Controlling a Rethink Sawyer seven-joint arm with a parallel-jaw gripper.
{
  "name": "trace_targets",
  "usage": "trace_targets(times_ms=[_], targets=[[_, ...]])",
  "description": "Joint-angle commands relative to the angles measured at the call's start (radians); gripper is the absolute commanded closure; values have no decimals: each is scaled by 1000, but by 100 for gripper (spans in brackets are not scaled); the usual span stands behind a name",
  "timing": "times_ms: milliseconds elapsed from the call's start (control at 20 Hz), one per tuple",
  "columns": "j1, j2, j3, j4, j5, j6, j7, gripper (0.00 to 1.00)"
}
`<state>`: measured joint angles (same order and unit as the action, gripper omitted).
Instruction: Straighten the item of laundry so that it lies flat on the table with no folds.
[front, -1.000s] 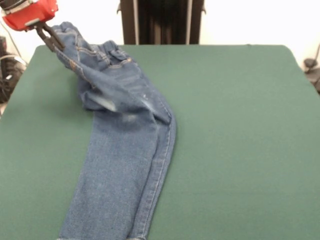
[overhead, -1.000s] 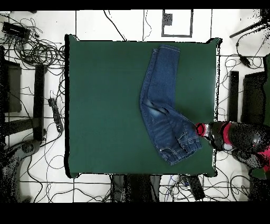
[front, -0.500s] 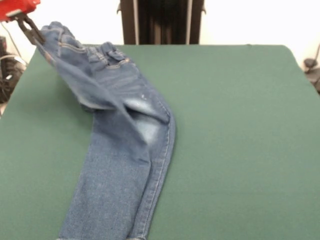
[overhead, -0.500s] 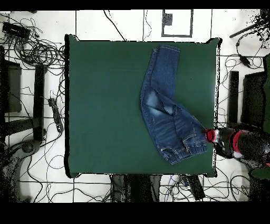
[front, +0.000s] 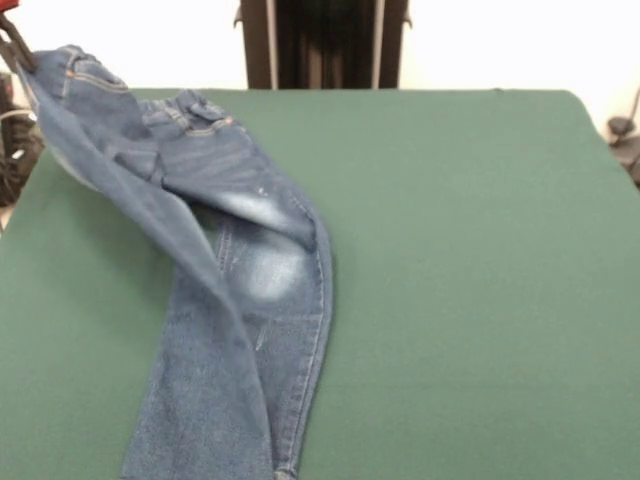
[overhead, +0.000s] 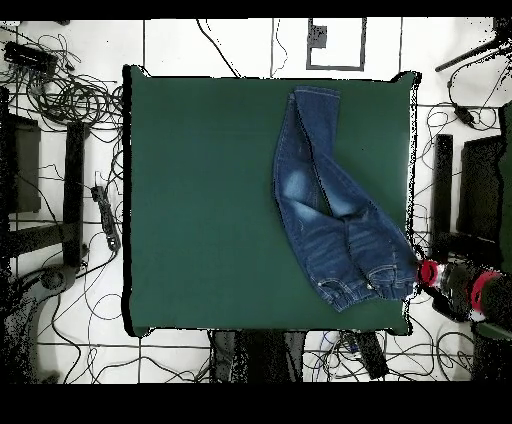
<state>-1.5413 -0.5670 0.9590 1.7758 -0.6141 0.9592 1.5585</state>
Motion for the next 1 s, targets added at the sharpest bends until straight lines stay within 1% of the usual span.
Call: trace_targets(times_ms=[50, 300, 450, 550, 750, 850, 1000], targets=[[40, 59, 75, 40, -50, -35, -335, 100], [43, 78, 70, 35, -70, -49, -319, 100], [50, 104, 63, 40, -113, -92, -305, 100], [48, 140, 68, 40, -142, -123, -325, 100], [19, 175, 100, 51, -167, -163, -358, 100], [3, 179, 117, 55, -182, -199, -351, 100], [-19, 173, 126, 46, -169, -198, -324, 100]])
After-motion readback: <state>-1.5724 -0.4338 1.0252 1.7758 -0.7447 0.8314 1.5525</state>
